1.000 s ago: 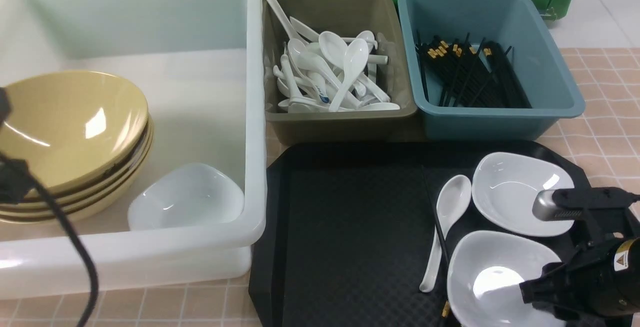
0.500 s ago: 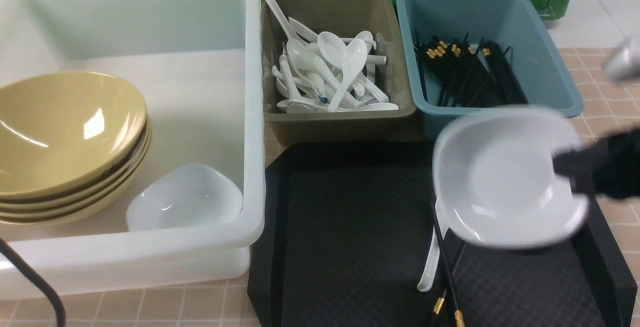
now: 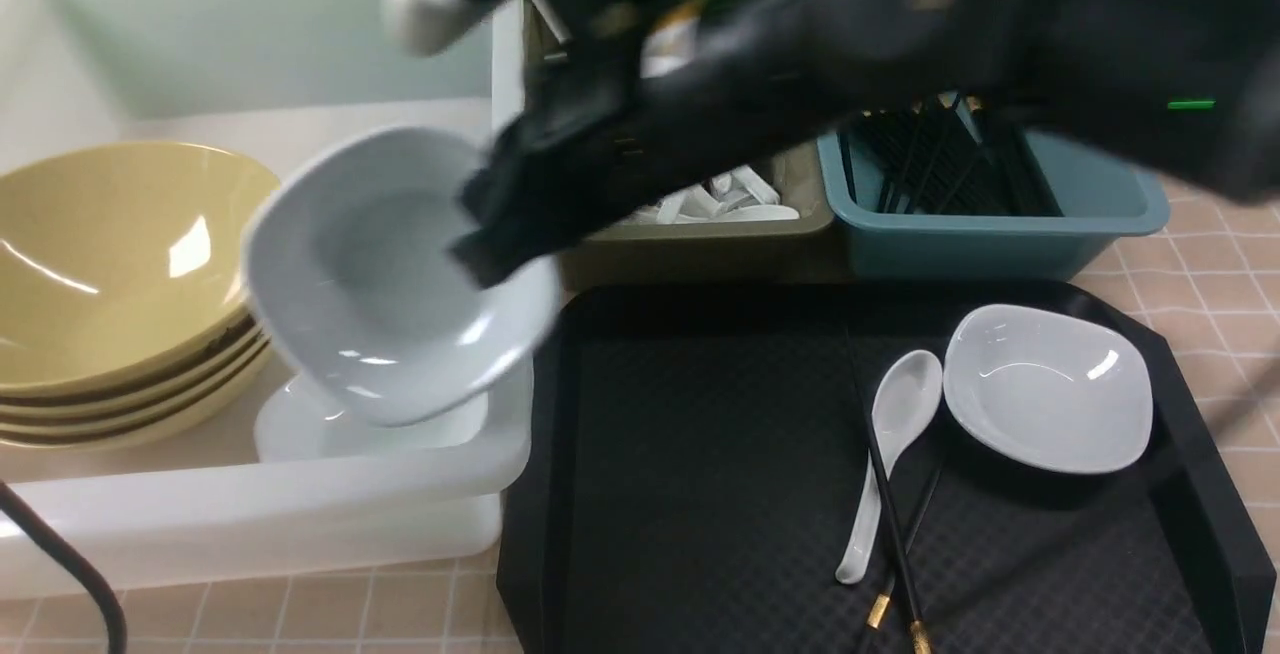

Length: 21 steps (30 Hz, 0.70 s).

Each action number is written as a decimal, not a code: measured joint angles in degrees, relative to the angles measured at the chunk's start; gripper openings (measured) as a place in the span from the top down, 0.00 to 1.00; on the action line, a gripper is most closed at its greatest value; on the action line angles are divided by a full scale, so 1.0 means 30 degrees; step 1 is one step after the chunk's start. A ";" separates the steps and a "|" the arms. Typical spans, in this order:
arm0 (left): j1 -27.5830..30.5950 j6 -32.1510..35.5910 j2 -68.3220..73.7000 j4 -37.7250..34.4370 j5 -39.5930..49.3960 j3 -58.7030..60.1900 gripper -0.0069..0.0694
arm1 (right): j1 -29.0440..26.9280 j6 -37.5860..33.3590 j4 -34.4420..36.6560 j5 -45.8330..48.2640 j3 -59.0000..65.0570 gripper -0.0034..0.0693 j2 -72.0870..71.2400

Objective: On brown table put chopsticks spoon bowls plates into blue grey white boxes.
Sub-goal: 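Place the white bowl into the white bin on top of the stacked bowls with the right gripper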

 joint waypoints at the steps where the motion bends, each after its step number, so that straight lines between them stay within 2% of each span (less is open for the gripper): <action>1: 0.0000 0.0002 0.0000 0.0000 0.0000 0.0000 0.90 | 0.0002 0.0000 -0.0017 0.0084 -0.0449 0.86 0.0436; 3: 0.0000 0.0138 0.0000 0.0000 0.0360 0.0000 0.90 | 0.0047 -0.0056 -0.0217 0.1266 -0.3228 0.85 0.3151; 6: 0.0000 0.0196 0.0000 0.0021 0.0678 0.0000 0.90 | 0.0047 0.0221 -0.0736 0.3121 -0.5266 0.83 0.5113; 7: 0.0000 0.0211 0.0000 0.0044 0.0848 0.0000 0.90 | 0.0047 0.0701 -0.1148 0.4556 -0.6502 0.79 0.6249; 10: 0.0000 0.0211 0.0000 0.0060 0.0915 0.0015 0.90 | 0.0160 0.1587 -0.1331 0.5435 -0.7772 0.68 0.7130; 14: 0.0000 0.0211 0.0000 0.0060 0.1027 0.0015 0.90 | 0.0165 0.2050 -0.1718 0.6643 -0.8339 0.45 0.6737; 17: 0.0000 0.0222 0.0000 0.0060 0.1124 0.0015 0.90 | 0.0086 0.2050 -0.2327 0.7927 -0.8254 0.36 0.5682; 21: 0.0000 0.0222 0.0000 0.0060 0.1124 0.0015 0.90 | -0.0535 0.2729 -0.4676 0.8753 -0.6755 0.32 0.2180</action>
